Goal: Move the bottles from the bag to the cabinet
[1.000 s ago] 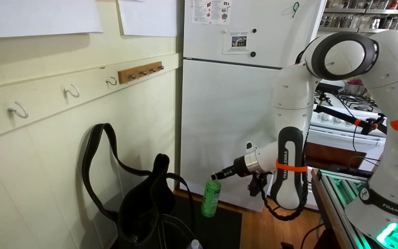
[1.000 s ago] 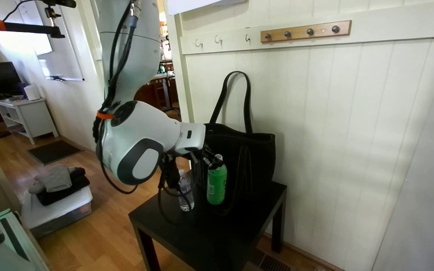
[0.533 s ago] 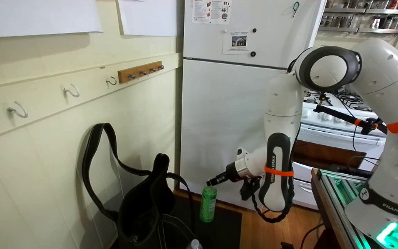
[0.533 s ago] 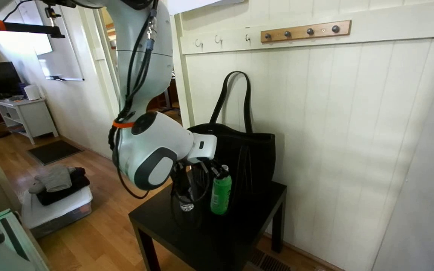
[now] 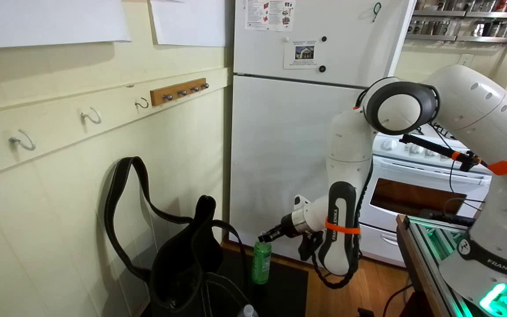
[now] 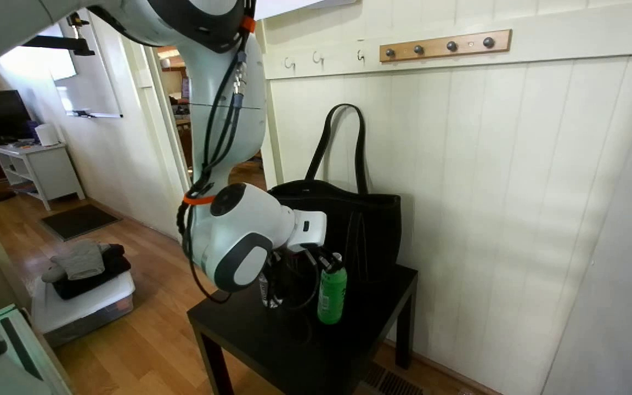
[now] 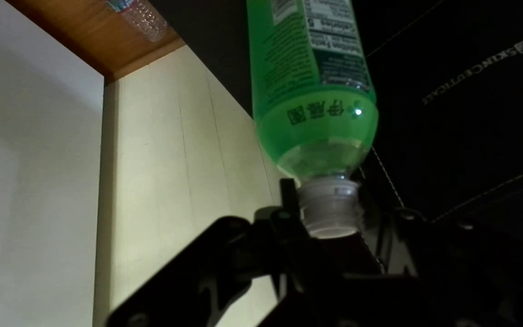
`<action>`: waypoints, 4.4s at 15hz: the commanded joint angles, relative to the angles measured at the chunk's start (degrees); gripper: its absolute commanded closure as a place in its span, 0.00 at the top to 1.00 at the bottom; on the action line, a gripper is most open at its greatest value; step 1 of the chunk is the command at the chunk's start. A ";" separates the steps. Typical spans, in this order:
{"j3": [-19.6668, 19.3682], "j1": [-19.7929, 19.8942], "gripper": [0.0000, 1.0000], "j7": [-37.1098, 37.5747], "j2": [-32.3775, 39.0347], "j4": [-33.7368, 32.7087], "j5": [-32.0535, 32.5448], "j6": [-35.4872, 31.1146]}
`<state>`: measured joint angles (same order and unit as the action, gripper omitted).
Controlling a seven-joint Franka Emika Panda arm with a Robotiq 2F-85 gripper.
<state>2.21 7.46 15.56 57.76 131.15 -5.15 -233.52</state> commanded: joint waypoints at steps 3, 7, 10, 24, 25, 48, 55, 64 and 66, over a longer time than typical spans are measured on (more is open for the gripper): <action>-0.88 0.09 0.12 -2.47 5.41 -6.07 -0.14 1.03; -1.37 -0.40 0.12 -3.99 6.91 -7.94 -0.82 1.90; -1.68 -0.84 0.12 -5.40 7.34 -8.78 -1.15 3.28; -1.65 -2.72 1.00 -7.97 6.16 -8.66 -2.20 2.79; -1.61 -2.95 1.00 -8.02 5.81 -8.34 -2.39 2.43; 9.71 8.83 1.00 1.28 -29.74 16.28 16.69 29.89; 20.19 18.97 1.00 1.86 -36.97 17.45 16.45 48.69; 21.11 18.31 1.00 -6.39 -39.20 16.77 7.18 57.66; 21.27 18.46 1.00 -6.46 -39.27 16.86 7.15 57.70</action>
<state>26.58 30.78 15.47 19.13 147.80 10.55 -175.32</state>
